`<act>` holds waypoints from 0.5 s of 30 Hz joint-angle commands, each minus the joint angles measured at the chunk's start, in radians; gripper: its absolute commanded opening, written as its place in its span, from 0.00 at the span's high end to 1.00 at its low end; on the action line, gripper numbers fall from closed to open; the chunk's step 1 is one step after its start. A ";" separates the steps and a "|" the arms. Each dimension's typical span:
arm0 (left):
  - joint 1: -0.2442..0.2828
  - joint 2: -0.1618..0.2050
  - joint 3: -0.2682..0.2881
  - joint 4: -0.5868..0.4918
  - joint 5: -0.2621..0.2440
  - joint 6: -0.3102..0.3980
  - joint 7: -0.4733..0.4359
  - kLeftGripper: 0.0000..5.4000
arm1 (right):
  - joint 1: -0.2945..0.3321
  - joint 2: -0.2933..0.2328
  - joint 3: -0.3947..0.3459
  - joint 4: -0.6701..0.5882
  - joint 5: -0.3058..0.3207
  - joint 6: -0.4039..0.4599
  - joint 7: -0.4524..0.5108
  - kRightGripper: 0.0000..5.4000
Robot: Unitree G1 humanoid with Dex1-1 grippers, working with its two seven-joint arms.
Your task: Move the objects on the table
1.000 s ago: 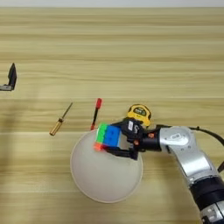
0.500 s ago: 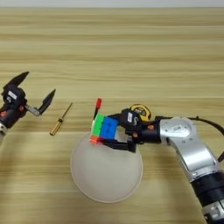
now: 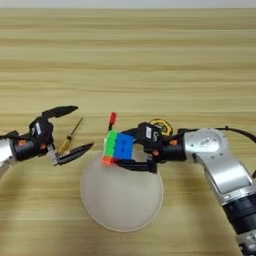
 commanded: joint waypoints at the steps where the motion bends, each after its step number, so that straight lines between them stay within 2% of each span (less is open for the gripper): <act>1: -0.025 0.038 -0.008 -0.044 -0.063 0.076 -0.100 0.00 | -0.041 -0.041 0.022 -0.001 -0.032 0.002 0.030 0.39; 4: -0.024 0.048 -0.009 -0.091 -0.106 0.127 -0.146 0.00 | -0.056 -0.060 0.036 -0.001 -0.048 -0.001 0.050 0.39; 8: -0.020 0.060 -0.006 -0.140 -0.134 0.173 -0.185 0.00 | -0.071 -0.077 0.056 0.018 -0.074 -0.015 0.065 0.39; 15: -0.026 0.040 -0.026 -0.148 -0.124 0.193 -0.201 0.00 | -0.085 -0.081 0.074 -0.028 -0.075 -0.008 0.088 0.39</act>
